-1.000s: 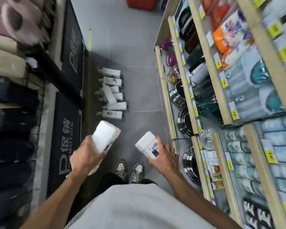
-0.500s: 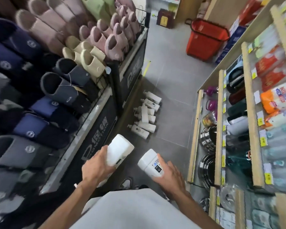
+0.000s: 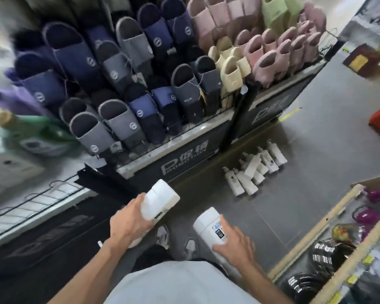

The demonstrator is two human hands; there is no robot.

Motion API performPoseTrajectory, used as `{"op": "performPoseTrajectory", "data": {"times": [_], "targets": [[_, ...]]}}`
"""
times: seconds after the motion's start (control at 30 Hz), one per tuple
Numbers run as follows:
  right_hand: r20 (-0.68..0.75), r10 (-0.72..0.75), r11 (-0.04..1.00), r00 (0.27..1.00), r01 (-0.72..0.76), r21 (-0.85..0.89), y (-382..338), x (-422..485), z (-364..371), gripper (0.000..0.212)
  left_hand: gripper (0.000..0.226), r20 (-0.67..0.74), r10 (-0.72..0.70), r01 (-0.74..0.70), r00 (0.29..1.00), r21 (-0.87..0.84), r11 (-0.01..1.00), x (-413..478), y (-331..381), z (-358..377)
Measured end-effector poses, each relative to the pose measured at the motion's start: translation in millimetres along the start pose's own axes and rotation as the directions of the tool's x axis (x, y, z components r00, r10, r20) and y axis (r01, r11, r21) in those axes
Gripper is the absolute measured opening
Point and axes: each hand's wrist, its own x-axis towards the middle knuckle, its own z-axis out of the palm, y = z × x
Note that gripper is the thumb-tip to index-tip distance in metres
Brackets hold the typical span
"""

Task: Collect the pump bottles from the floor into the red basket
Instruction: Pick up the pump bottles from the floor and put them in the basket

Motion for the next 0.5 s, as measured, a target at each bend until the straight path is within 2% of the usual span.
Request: {"op": "performPoseTrajectory", "data": {"times": [0.23, 0.5], "targets": [[0.001, -0.184, 0.972, 0.983, 0.182, -0.147, -50.4, 4.0, -5.3, 0.104, 0.079, -0.075, -0.218, 0.203, 0.973, -0.167, 0.965, -48.9, -70.8, 9.0], [0.073, -0.393, 0.850, 0.916, 0.393, -0.350, -137.8, -15.4, 19.2, 0.099, 0.069, -0.062, -0.447, 0.409, 0.892, -0.312, 0.858, -125.1, -164.4, 25.6]]}}
